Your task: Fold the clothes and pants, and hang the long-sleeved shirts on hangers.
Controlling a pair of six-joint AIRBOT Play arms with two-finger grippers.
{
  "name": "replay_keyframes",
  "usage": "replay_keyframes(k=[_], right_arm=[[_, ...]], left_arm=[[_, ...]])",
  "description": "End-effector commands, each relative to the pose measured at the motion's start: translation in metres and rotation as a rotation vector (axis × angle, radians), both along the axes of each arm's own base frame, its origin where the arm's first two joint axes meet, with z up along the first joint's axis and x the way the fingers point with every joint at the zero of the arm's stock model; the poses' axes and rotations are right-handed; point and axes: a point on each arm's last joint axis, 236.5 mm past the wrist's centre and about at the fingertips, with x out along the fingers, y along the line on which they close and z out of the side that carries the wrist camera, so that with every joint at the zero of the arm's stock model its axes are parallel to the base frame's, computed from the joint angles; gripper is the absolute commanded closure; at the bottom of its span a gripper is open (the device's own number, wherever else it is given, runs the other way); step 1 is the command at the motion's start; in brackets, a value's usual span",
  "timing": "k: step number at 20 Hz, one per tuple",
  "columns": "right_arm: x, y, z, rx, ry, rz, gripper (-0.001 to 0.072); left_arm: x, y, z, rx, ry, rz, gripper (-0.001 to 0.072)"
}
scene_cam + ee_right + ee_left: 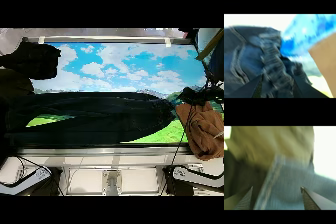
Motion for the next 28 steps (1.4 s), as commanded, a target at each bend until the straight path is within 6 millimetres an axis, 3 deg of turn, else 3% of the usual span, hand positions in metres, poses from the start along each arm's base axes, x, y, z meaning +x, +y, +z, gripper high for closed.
replay_keyframes(k=[1,2,4,7,8,10,15,19,21,26,28], right_arm=[[0.029,0.002,0.027,0.04,-0.113,-0.031,0.0295],[0.033,0.004,0.034,0.049,-0.132,-0.031,0.0299],[0.034,0.006,0.037,0.049,-0.136,-0.022,0.0299],[0.03,0.012,0.036,0.068,-0.115,-0.014,0.0299],[0.029,0.013,0.035,0.073,-0.107,-0.012,0.0299],[0.025,0.018,0.034,0.087,-0.089,-0.009,0.0299],[0.027,0.031,0.034,0.102,-0.081,0.005,0.03],[0.027,0.041,0.034,0.103,-0.072,0.02,0.03],[0.027,0.038,0.032,0.089,-0.068,0.012,0.03],[0.027,0.037,0.031,0.097,-0.058,-0.006,0.03],[0.026,0.037,0.031,0.099,-0.057,-0.009,0.03]], left_arm=[[0.037,0.006,0.038,-0.13,-0.064,-0.002,0.0029],[0.046,0.003,0.027,-0.19,-0.011,-0.04,0.0029],[0.058,-0.007,-0.016,-0.323,0.127,-0.119,0.0029],[0.048,-0.022,-0.082,-0.496,0.299,-0.177,0.0032],[0.043,-0.025,-0.098,-0.535,0.334,-0.18,0.0032],[0.04,-0.023,-0.118,-0.57,0.359,-0.171,0.0106],[0.05,0.0,-0.119,-0.508,0.309,-0.135,0.0105],[0.057,0.018,-0.084,-0.456,0.265,-0.141,0.0106],[0.052,0.021,-0.079,-0.431,0.286,-0.166,0.0109],[0.038,0.001,-0.121,-0.539,0.394,-0.222,0.0123],[0.042,-0.004,-0.132,-0.571,0.394,-0.234,0.0124]])
